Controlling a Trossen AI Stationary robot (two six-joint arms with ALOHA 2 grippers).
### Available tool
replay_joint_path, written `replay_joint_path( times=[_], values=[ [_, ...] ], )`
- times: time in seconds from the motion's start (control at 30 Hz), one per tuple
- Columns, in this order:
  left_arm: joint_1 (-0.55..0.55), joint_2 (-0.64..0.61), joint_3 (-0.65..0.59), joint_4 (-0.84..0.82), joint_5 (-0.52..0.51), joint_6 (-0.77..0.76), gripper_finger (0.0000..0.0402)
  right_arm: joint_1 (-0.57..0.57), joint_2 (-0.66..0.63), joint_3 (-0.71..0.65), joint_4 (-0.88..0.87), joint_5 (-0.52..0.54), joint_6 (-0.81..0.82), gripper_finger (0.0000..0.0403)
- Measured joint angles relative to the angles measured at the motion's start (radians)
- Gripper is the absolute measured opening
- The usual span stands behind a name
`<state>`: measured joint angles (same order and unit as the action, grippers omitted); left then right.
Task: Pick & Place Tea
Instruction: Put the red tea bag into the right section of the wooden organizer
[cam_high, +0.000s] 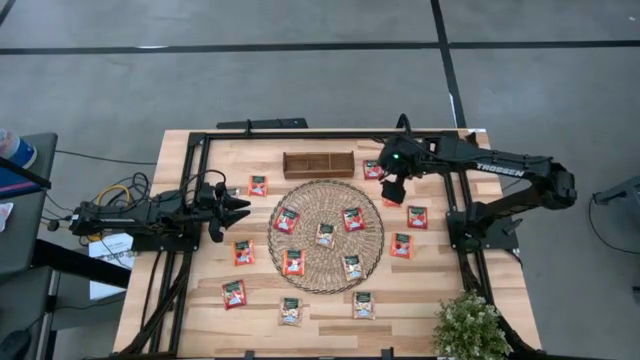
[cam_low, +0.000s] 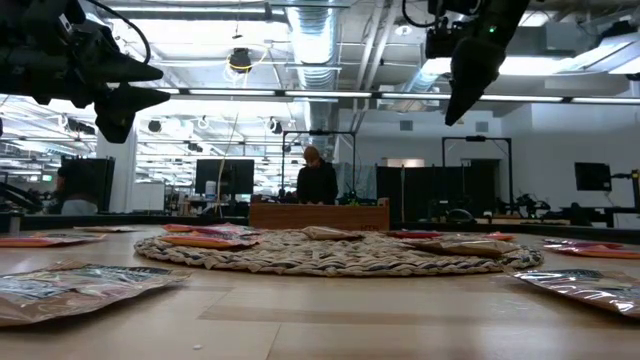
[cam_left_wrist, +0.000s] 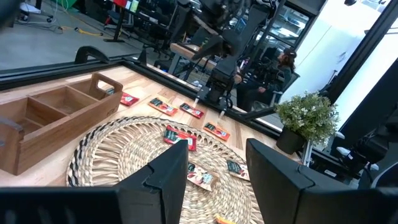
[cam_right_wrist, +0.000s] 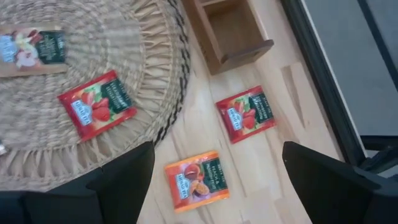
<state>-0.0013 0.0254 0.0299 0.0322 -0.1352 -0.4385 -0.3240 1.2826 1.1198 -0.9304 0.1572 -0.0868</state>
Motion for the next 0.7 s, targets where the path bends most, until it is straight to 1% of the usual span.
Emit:
replay_joint_path(
  times=[0.13,0.27,0.43,0.63,0.7],
  values=[
    [0.0,0.0,0.0,0.0,0.0,0.0,0.0154,-0.069,0.073,0.0,0.017,-0.005,-0.041,0.0341],
    [0.0,0.0,0.0,0.0,0.0,0.0,0.0154,-0.117,0.178,0.0,0.093,-0.057,-0.158,0.034],
    [0.0,0.0,0.0,0.0,0.0,-0.001,0.0154,-0.12,0.283,0.004,0.189,-0.045,-0.277,0.0335],
    [0.0,0.0,0.0,0.0,0.0,-0.002,0.0154,-0.115,0.379,0.075,0.183,-0.047,-0.328,0.0323],
    [0.0,0.0,0.0,0.0,0.0,-0.002,0.0154,-0.117,0.409,0.105,0.188,-0.033,-0.341,0.032]
  ],
)
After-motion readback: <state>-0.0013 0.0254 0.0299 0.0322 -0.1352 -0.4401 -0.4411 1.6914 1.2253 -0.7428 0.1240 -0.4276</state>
